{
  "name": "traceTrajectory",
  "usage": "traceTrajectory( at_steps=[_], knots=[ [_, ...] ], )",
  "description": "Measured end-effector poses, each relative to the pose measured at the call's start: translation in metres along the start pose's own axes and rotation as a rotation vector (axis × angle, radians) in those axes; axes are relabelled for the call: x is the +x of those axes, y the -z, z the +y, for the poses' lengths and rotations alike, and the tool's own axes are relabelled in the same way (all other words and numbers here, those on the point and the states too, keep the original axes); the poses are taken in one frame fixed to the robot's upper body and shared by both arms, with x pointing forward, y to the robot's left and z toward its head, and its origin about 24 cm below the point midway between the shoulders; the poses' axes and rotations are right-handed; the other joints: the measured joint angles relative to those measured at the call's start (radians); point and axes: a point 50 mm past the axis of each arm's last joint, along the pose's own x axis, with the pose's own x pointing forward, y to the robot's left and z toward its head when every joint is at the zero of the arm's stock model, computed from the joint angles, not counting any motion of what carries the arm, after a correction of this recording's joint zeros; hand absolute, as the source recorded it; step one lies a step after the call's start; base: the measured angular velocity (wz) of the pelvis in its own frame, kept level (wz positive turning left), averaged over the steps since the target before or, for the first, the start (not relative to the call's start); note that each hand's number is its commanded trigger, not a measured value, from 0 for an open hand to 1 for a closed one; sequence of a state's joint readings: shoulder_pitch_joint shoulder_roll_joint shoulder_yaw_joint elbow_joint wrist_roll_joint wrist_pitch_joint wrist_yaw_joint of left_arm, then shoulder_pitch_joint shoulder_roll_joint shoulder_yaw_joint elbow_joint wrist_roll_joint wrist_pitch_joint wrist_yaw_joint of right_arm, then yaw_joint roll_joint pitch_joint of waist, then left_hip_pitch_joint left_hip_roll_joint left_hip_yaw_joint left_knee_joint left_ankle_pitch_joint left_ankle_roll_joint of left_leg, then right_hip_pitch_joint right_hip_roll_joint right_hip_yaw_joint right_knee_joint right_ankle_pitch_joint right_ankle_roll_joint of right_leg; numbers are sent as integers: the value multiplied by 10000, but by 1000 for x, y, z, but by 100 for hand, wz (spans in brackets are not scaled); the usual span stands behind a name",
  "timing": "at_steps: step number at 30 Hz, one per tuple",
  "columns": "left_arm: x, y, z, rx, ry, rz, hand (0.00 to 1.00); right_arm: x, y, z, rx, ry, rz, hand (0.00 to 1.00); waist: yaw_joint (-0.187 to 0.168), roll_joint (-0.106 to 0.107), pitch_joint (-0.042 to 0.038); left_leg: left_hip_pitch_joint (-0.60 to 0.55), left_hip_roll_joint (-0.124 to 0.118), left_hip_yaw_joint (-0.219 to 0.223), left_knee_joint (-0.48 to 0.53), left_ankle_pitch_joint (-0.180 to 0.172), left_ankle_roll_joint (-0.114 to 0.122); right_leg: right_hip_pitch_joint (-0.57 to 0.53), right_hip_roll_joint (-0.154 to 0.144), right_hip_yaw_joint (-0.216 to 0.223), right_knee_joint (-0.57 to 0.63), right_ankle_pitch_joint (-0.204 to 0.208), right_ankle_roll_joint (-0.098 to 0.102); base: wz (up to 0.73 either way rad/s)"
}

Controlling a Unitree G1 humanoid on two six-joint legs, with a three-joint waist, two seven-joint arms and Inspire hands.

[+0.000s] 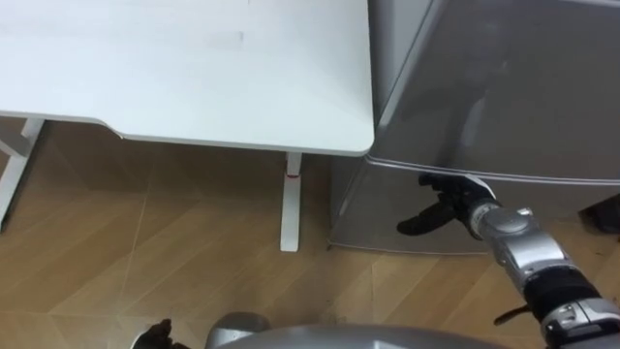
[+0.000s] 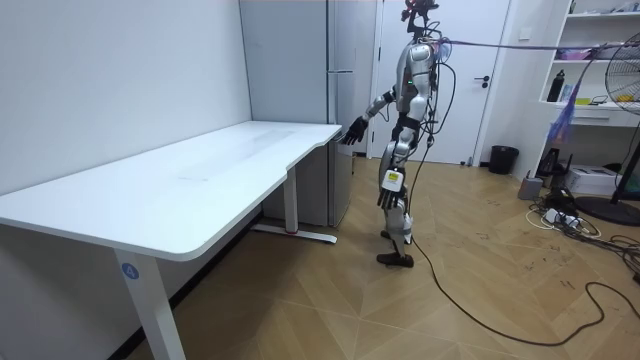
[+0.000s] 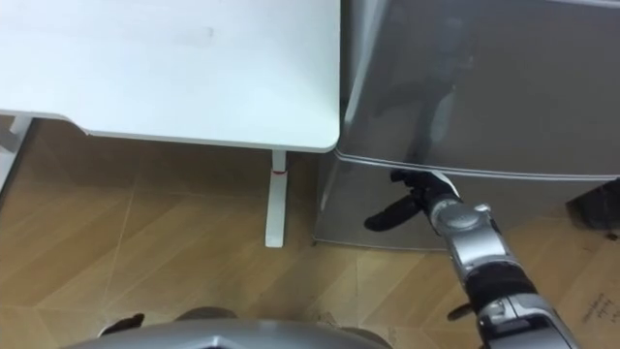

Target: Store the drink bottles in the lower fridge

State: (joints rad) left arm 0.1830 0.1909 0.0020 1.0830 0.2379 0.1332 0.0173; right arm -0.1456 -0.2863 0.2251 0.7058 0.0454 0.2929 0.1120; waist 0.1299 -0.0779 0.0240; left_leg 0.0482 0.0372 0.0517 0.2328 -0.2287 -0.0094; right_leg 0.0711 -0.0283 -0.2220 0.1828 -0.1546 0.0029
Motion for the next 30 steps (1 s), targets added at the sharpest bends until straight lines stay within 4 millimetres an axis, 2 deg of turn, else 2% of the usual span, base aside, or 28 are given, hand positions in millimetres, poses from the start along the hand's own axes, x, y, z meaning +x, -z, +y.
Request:
traceTrajectory(
  at_steps=[2,5,7,8,10,12,15,18,21,30],
  knots=[
    [0,2,-1,101,28,42,0,1,5,-1,199,-28,-11,0,-4,29,15,-16,0,-33,5,1,-2,18,7,-17,-22,-1,0,10],
    [-1,5,-1,105,90,146,0,4,33,5,370,-156,470,0,-129,-20,-70,-30,-32,-202,-6,-1,-6,203,24,-117,-312,-1,0,23],
    [-1,7,-2,114,136,210,0,1,64,11,525,-256,1529,0,-161,-2,-100,-26,-89,-366,-12,-2,-4,296,-21,-257,-335,-27,38,23],
    [-1,8,-2,138,134,228,0,-1,72,12,560,-273,1790,0,-161,14,-107,-28,-100,-390,4,-2,-3,303,-30,-278,-336,-30,43,18],
    [-1,11,-3,306,115,352,0,-10,107,19,644,-334,2903,0,-210,59,-153,-25,-138,-496,24,-3,2,367,-50,-302,-337,-48,73,15],
    [-2,13,-3,421,103,406,0,-20,132,26,779,-408,3748,0,-197,128,-194,9,-142,-495,25,-3,2,442,-53,-275,-335,-57,88,13],
    [-1,13,-5,301,127,415,0,-33,158,34,1114,-473,4444,0,-270,251,-197,138,-131,-495,-81,-4,2,529,-38,-227,-344,-79,110,2],
    [-2,14,-8,324,243,451,0,-39,168,37,1776,-276,4658,0,-502,271,-179,149,-152,-542,-106,-9,1,584,-53,-222,-359,-153,70,3],
    [-2,17,-11,442,434,613,0,-45,177,43,2535,-125,4850,0,-684,262,-193,202,-152,-547,-53,-9,-3,661,-4,36,-439,-206,45,3],
    [-5,28,-24,507,738,1217,0,-60,201,53,3255,91,5989,0,-794,410,-215,351,-172,-523,-115,-11,-3,704,65,505,-468,-210,36,-1]
  ],
)
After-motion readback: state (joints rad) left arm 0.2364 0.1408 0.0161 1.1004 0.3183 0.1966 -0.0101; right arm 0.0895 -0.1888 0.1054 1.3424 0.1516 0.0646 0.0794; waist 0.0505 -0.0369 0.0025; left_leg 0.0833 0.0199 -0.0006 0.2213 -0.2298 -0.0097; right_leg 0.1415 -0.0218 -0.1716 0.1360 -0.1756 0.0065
